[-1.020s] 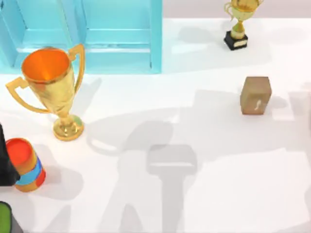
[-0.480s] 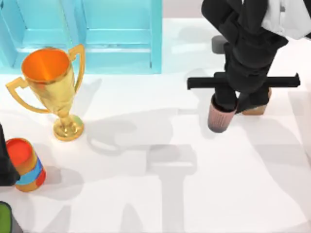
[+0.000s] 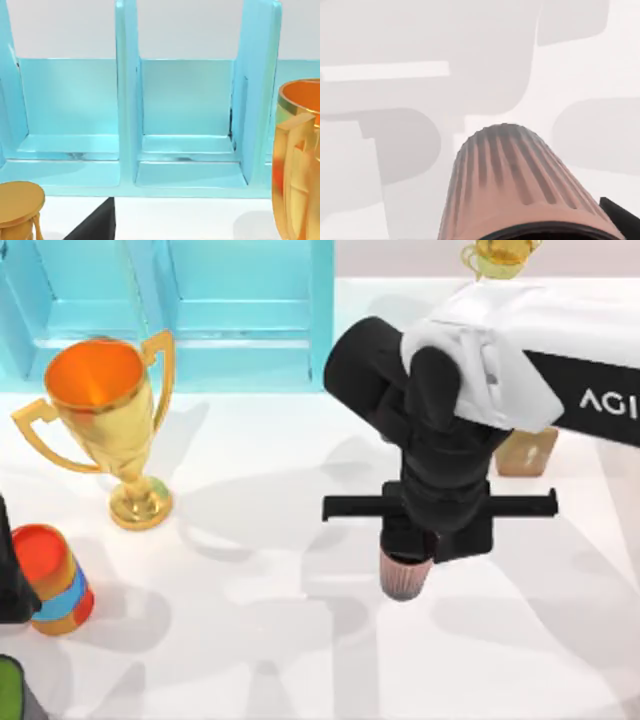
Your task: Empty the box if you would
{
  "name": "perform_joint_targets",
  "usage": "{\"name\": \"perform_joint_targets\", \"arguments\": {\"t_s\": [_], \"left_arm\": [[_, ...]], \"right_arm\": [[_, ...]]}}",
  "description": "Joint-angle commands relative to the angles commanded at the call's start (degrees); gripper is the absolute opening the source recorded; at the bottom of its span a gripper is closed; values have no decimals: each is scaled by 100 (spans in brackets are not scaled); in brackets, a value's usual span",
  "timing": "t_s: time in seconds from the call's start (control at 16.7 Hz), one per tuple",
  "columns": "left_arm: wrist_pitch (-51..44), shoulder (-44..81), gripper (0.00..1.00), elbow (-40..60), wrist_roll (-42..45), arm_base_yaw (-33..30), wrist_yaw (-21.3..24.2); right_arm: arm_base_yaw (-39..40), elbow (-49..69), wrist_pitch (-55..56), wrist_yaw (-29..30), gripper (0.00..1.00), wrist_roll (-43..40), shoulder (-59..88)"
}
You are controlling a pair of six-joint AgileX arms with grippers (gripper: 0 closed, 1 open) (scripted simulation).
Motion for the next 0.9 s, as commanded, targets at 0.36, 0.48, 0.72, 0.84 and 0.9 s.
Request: {"name": "perform_joint_targets", "arguments": {"t_s": [0.36, 0.48, 0.72, 0.84, 0.9], "left_arm": [[0, 0, 100, 0, 0, 0, 0], [0, 0, 100, 0, 0, 0, 0], [0, 0, 100, 0, 0, 0, 0], [0, 0, 100, 0, 0, 0, 0], [0, 0, 100, 0, 0, 0, 0]], "right_arm": [[-18, -118, 190, -15, 0, 6, 92], [-5, -297, 478, -5, 0, 7, 185], [15, -566, 907, 3, 0, 20, 343], [15, -568, 911, 2, 0, 20, 345], [15, -568, 911, 2, 0, 20, 345]]}}
